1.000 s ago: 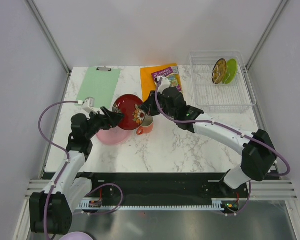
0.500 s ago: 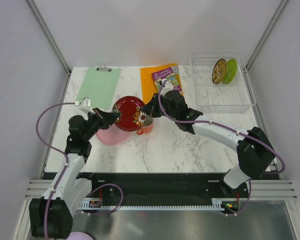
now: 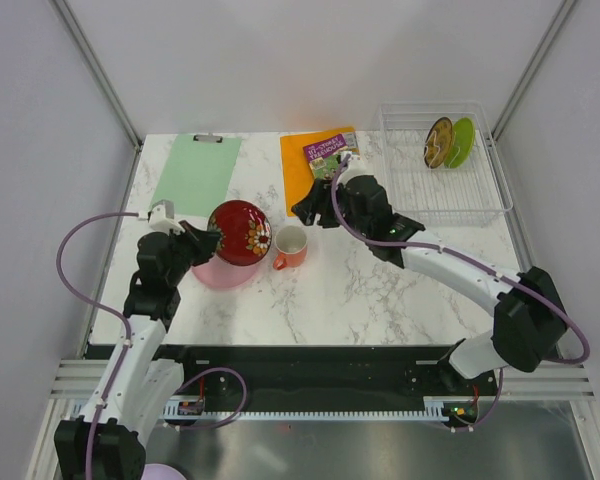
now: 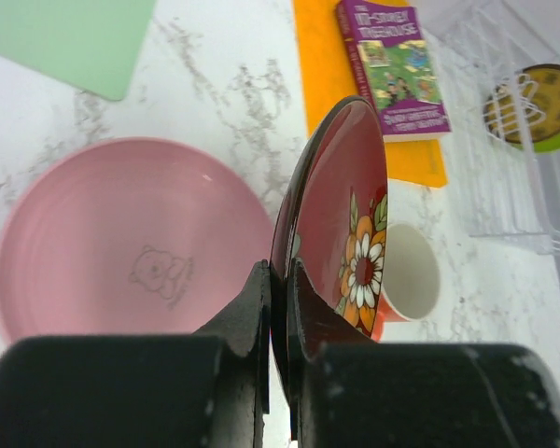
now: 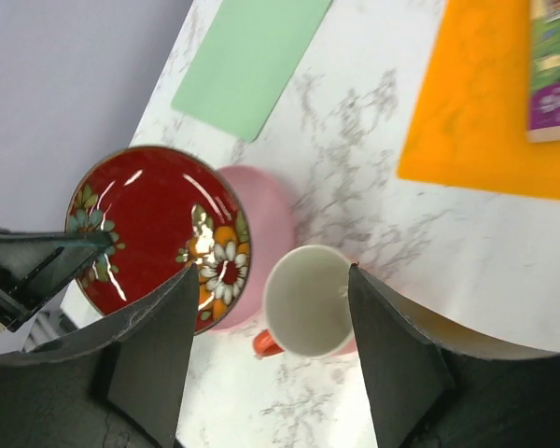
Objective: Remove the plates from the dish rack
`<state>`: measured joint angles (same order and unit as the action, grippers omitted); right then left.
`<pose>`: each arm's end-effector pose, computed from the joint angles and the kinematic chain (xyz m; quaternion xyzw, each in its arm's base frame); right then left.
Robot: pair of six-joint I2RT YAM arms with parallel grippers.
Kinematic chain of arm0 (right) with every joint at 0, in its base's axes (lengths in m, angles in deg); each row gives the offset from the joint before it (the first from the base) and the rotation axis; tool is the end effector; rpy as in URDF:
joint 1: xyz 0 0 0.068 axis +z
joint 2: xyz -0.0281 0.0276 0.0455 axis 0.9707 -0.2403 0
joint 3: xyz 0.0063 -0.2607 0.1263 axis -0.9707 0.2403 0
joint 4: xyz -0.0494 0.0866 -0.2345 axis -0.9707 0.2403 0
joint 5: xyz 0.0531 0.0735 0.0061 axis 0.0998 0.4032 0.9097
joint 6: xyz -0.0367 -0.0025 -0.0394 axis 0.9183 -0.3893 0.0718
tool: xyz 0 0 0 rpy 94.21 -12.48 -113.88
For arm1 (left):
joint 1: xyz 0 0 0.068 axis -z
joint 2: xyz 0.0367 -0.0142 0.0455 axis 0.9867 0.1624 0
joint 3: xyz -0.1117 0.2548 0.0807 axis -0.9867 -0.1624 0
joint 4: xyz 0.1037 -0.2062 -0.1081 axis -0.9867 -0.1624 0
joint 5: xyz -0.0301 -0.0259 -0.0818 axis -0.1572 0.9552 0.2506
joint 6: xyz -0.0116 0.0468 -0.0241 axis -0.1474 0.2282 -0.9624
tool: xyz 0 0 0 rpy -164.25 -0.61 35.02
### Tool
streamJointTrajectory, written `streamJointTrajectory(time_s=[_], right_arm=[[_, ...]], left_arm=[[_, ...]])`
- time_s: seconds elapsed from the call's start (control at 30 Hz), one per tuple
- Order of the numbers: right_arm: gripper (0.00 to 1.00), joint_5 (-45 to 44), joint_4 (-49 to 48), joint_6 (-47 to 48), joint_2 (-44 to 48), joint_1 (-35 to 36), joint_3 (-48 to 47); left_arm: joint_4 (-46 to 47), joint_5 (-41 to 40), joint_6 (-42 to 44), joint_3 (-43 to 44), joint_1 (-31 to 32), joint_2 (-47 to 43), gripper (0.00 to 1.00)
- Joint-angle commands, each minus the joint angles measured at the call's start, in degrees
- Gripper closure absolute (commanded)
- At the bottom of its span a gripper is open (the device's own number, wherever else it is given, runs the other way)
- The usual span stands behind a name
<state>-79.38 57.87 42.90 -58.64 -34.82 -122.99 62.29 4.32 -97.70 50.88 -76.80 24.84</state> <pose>0.2580 0.2271 0.3236 -0.0450 0.8081 0.3680 0.4577 0.1585 -0.0172 0.2692 -0.1447 0.7849 -0.2571 0.5449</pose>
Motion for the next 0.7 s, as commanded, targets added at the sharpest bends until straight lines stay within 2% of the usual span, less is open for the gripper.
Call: streamJointTrajectory(time_s=[0.0, 0.2, 0.67], right_arm=[[0.27, -4.9, 2.9, 4.6, 7.4, -3.4, 2.7], [0.27, -5.6, 6.5, 6.7, 13.0, -8.3, 6.9], [0.27, -6.7, 11.4, 10.3, 17.9, -13.1, 9.9]], left_arm=[[-1.0, -7.6, 1.5, 3.1, -0.7, -1.0, 0.98], [-1.7, -12.5, 1.4, 2.1, -1.4, 2.1, 0.98], [5.8, -13.0, 1.6, -2.8, -3.1, 10.5, 0.98]])
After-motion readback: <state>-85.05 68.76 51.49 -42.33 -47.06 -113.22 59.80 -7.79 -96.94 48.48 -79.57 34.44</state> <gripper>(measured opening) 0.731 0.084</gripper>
